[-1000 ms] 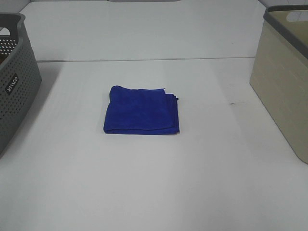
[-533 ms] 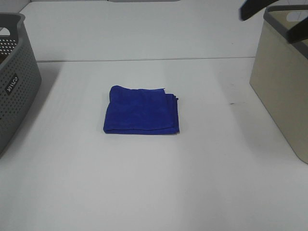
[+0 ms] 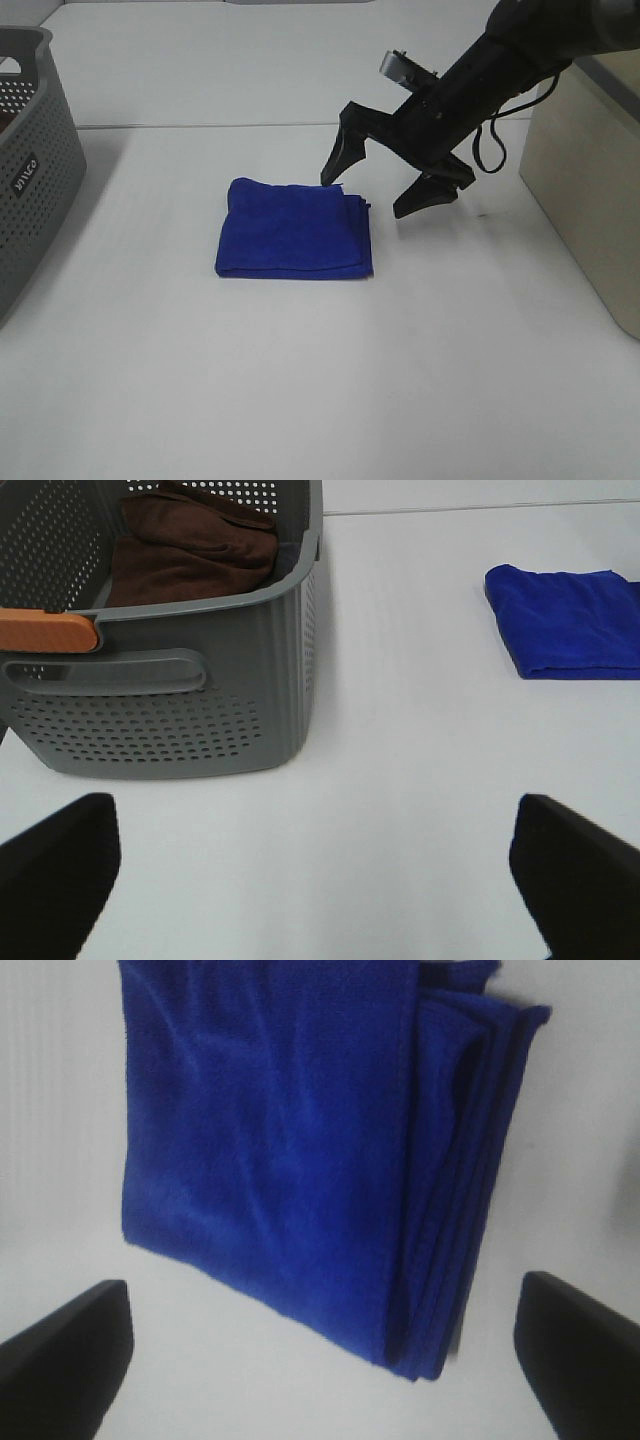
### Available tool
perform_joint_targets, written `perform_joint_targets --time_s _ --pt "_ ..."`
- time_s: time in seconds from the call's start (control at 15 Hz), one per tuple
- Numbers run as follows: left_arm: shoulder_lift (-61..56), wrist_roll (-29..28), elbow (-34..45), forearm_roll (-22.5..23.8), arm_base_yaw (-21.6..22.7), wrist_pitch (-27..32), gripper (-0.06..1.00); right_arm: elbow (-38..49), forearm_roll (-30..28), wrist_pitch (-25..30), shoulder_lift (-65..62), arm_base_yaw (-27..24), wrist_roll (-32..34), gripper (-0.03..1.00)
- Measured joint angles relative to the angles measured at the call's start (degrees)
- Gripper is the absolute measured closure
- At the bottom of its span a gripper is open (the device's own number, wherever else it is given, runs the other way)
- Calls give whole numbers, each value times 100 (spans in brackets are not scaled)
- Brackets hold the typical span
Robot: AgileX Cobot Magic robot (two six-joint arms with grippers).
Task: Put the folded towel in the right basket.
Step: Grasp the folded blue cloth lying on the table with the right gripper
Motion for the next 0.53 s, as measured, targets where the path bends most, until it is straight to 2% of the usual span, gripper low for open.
perform_joint_targets --time_s 0.33,0.53 --pt "0 0 0 0 0 0 -4 -567 -143 -17 865 -413 201 -1" --pt "0 0 0 0 0 0 -4 -613 -40 -40 957 -401 201 0"
